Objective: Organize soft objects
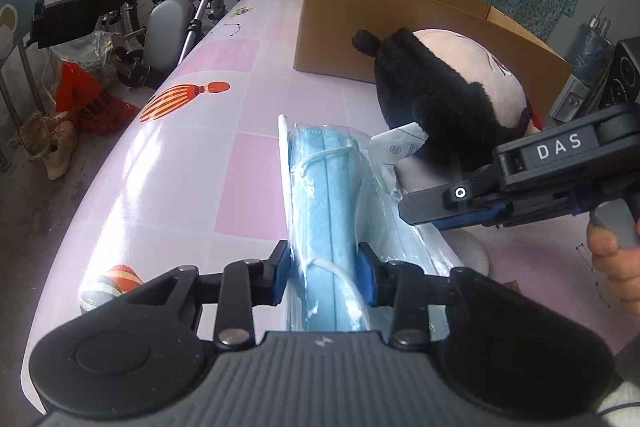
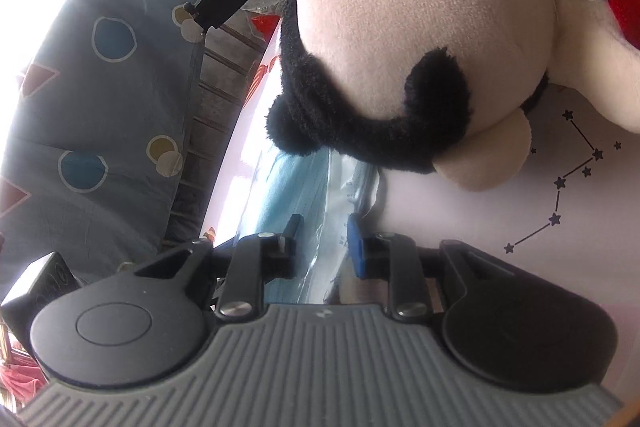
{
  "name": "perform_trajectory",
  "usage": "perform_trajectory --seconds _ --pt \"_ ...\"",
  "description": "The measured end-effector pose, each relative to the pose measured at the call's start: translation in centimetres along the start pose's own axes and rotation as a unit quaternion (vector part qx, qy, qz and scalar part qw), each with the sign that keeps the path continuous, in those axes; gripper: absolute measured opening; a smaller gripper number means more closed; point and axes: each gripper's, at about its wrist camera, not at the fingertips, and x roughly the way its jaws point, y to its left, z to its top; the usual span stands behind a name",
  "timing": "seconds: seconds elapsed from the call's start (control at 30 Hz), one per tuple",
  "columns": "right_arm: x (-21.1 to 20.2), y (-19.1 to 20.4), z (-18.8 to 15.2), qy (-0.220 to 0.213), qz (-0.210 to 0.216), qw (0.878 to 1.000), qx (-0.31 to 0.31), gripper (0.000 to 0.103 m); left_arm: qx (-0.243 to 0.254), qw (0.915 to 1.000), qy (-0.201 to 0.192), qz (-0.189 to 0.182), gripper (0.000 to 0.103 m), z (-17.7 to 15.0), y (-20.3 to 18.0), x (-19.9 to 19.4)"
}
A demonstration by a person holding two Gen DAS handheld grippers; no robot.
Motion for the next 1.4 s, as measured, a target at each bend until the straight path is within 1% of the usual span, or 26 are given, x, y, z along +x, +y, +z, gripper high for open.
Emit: perform_trajectory --seconds 0.03,0.07,0.17,0.23,0.3,0.37,0.43,0.5,0.6,0.67,0.73,0.83,0.87,0.9,0.97,1.0,1.03,1.1,1.13,1.17,1.2,1.23,1.3,1.33,1.37,1.4 --pt "0.2 0.1 0.1 0.000 -0.005 1.000 -0.004 0.028 -0.006 0.9999 0.000 -0.012 0.025 0.1 0.3 -0.1" --pt "0.6 0.2 0.1 0.002 -0.009 1.000 -0.007 0.030 -0.010 0.9998 0.002 -0.016 0.024 0.1 0.5 -0.2" --pt "0.7 -0.4 0.6 0.004 0.009 1.000 0.002 0.031 0.012 0.9998 0.001 -0.016 0.021 0.1 0.3 -0.3" --pt "1.0 -0.6 1.0 0.007 0.018 1.000 0.010 0.031 0.000 0.9997 -0.002 -0.023 0.018 0.0 0.6 -0.3" --pt "1.2 -0.8 1.0 0.008 0.026 0.999 0.019 0.031 -0.027 0.9988 -0.006 -0.039 0.017 -0.1 1.3 -0.5" --pt "1.5 -0.7 0.9 0.016 0.031 0.999 0.027 0.022 -0.051 0.9972 -0.009 -0.055 0.017 -0.1 1.8 -1.0" --pt "1.8 -0.3 0.5 0.019 0.042 0.999 0.026 0.018 -0.052 0.9974 -0.010 -0.049 0.017 -0.1 1.9 -1.9" --pt "1.7 0.5 0.3 0.020 0.061 0.998 0.018 0.017 -0.047 0.9979 -0.013 -0.041 0.017 -0.2 2.0 -2.8" --pt "1.1 2.1 0.3 0.018 0.093 0.995 0.004 0.016 -0.058 0.9974 -0.025 -0.033 0.017 -0.2 2.6 -5.2" --pt "-0.1 3.8 0.5 0.012 0.114 0.993 -0.014 0.016 -0.063 0.9969 -0.036 -0.030 0.017 0.2 2.8 -6.8" --pt "-1.8 5.3 1.0 -0.002 0.121 0.992 -0.033 0.016 -0.049 0.9971 -0.052 -0.025 0.017 1.3 2.2 -8.7" --pt "-5.9 7.6 2.6 -0.044 0.125 0.988 -0.080 0.016 -0.024 0.9959 -0.082 -0.029 0.017 3.9 0.6 -11.2" --pt "-7.4 8.0 3.4 -0.059 0.121 0.986 -0.094 0.016 -0.013 0.9951 -0.091 -0.037 0.017 5.5 -0.2 -11.6" --pt "-8.7 8.2 4.5 -0.074 0.115 0.985 -0.101 0.016 -0.008 0.9939 -0.100 -0.045 0.017 6.9 -1.0 -11.8" --pt "-12.0 7.8 7.7 -0.107 0.098 0.983 -0.113 0.016 0.005 0.9916 -0.109 -0.069 0.017 10.0 -2.4 -11.4" --pt "-13.3 7.6 9.3 -0.124 0.086 0.981 -0.118 0.016 0.015 0.9896 -0.116 -0.083 0.017 12.0 -3.5 -10.5" --pt "-14.6 7.1 11.6 -0.143 0.070 0.980 -0.122 0.016 0.027 0.9873 -0.121 -0.100 0.017 14.3 -4.8 -9.1" --pt "-17.2 5.2 15.4 -0.166 0.030 0.977 -0.127 0.016 0.034 0.9839 -0.119 -0.129 0.017 18.2 -6.6 -6.4" --pt "-18.4 3.8 17.5 -0.175 0.003 0.976 -0.130 0.016 0.038 0.9815 -0.112 -0.151 0.017 20.7 -8.0 -4.2" --pt "-18.9 3.0 19.1 -0.178 -0.017 0.975 -0.130 0.016 0.041 0.9807 -0.103 -0.161 0.017 22.5 -8.9 -2.6" --pt "-19.7 1.4 21.2 -0.183 -0.045 0.974 -0.124 0.016 0.044 0.9795 -0.094 -0.172 0.017 24.7 -10.3 -0.4" --pt "-20.1 0.3 23.0 -0.182 -0.070 0.973 -0.123 0.016 0.050 0.9792 -0.078 -0.180 0.017 26.9 -12.1 2.4" --pt "-20.1 -2.2 27.0 -0.184 -0.133 0.965 -0.132 0.016 0.034 0.9800 -0.042 -0.191 0.018 30.5 -15.2 7.1" --pt "-19.8 -3.2 28.8 -0.183 -0.160 0.961 -0.133 0.017 0.036 0.9796 -0.032 -0.195 0.018 31.8 -16.4 8.9" --pt "-19.2 -4.4 30.4 -0.176 -0.182 0.959 -0.126 0.017 0.036 0.9815 -0.024 -0.187 0.018 33.2 -18.0 11.3" --pt "-18.2 -5.7 32.0 -0.166 -0.203 0.958 -0.118 0.018 0.051 0.9826 -0.016 -0.178 0.018 34.3 -19.4 13.0"
